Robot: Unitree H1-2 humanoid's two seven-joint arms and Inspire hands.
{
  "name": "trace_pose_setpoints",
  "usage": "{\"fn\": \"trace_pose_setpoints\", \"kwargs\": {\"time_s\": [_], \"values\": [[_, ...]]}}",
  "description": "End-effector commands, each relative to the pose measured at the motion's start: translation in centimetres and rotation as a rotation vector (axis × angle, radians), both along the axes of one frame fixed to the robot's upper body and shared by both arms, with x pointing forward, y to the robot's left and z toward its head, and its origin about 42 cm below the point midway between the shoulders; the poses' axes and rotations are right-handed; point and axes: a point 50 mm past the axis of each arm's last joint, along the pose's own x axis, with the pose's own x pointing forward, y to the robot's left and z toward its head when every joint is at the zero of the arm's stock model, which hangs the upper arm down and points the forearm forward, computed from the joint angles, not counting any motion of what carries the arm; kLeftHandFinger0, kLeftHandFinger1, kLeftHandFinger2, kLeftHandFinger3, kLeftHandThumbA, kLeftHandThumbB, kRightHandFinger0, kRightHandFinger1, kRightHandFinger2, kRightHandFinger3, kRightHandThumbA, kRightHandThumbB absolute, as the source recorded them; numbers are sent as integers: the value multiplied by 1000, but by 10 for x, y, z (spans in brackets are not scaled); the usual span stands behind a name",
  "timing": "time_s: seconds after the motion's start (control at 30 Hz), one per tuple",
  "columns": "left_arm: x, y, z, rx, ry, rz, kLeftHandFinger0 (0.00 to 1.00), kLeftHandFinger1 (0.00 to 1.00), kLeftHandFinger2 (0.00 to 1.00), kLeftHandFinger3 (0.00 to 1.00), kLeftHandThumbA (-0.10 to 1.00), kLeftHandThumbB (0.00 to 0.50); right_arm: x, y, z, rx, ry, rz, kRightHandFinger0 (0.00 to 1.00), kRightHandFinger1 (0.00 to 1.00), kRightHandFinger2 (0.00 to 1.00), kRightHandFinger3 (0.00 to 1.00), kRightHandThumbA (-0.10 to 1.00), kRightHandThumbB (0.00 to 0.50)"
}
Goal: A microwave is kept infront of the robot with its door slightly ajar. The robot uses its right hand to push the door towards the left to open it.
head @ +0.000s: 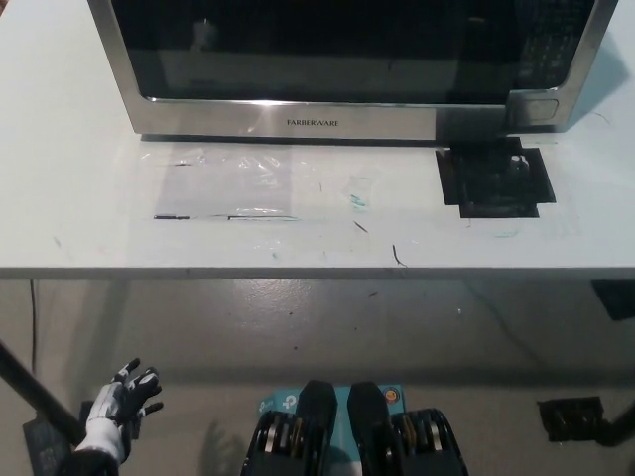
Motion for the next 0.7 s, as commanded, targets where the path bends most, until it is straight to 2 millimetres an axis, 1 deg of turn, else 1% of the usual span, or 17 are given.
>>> {"fn": "trace_pose_setpoints", "kwargs": {"time_s": [0.0, 0.03, 0.07, 0.13, 0.17, 0.2, 0.23, 0.27, 0.3, 0.33, 0.4, 0.43, 0.5, 0.53, 0.57, 0.63, 0.67], "values": [[3, 11, 7, 26, -40, 9, 870, 815, 915, 997, 407, 106, -6, -25, 51, -72, -81, -42, 634, 814, 842, 940, 502, 183], [3, 11, 6, 25, -40, 8, 891, 816, 915, 1000, 399, 110, -5, -30, 62, -81, -109, -37, 629, 812, 863, 959, 496, 171], [2, 11, 5, 24, -38, 8, 897, 816, 914, 1000, 396, 109, -5, -34, 74, -97, -141, -31, 622, 810, 874, 969, 493, 173], [0, 11, 4, 13, -34, 9, 875, 825, 925, 1000, 407, 116, -4, -39, 94, -139, -179, -21, 594, 780, 850, 970, 515, 160], [-1, 11, 3, 16, -29, 10, 885, 828, 918, 1000, 410, 112, -3, -40, 102, -176, -202, -12, 547, 763, 847, 979, 519, 139], [-1, 11, 3, 14, -28, 13, 877, 827, 916, 992, 407, 118, -2, -40, 107, -184, -212, -8, 512, 748, 848, 977, 528, 157], [-1, 12, 2, 12, -27, 16, 873, 826, 916, 988, 405, 118, -1, -40, 113, -188, -221, -5, 501, 744, 848, 975, 531, 162], [-3, 12, 2, 21, -25, 10, 881, 831, 925, 997, 409, 111, 1, -39, 121, -193, -230, -1, 501, 740, 843, 966, 536, 184], [-4, 12, 2, 46, -25, -8, 899, 840, 938, 1000, 435, 100, 6, -36, 138, -203, -274, 28, 510, 744, 825, 942, 525, 196], [-6, 12, 0, 33, -18, 1, 905, 847, 939, 1000, 433, 107, 8, -35, 143, -219, -280, 37, 523, 747, 815, 920, 505, 186], [-7, 12, -1, 21, -20, 8, 918, 856, 935, 1000, 415, 114, 13, -31, 152, -229, -288, 52, 529, 768, 824, 921, 524, 215], [-9, 12, -2, 19, -18, 10, 947, 874, 935, 1000, 410, 112, 18, -28, 158, -233, -304, 71, 544, 780, 825, 910, 525, 200], [-11, 13, -3, 23, -13, 9, 964, 878, 933, 1000, 410, 111, 23, -25, 161, -240, -310, 86, 549, 785, 819, 908, 518, 197], [-12, 13, -4, 30, -8, 3, 989, 891, 931, 1000, 418, 108, 34, -19, 170, -254, -332, 109, 565, 812, 865, 944, 477, 163], [-12, 12, -4, 30, -9, 6, 981, 886, 919, 991, 411, 107, 39, -16, 173, -257, -340, 118, 574, 824, 878, 962, 469, 148], [-12, 12, -5, 27, -11, 4, 996, 905, 940, 1000, 405, 103, 53, -7, 182, -279, -359, 152, 563, 815, 850, 952, 485, 143], [-12, 12, -5, 34, -10, -1, 1000, 912, 939, 1000, 421, 98, 55, -5, 184, -282, -362, 159, 557, 811, 854, 958, 495, 137]]}}
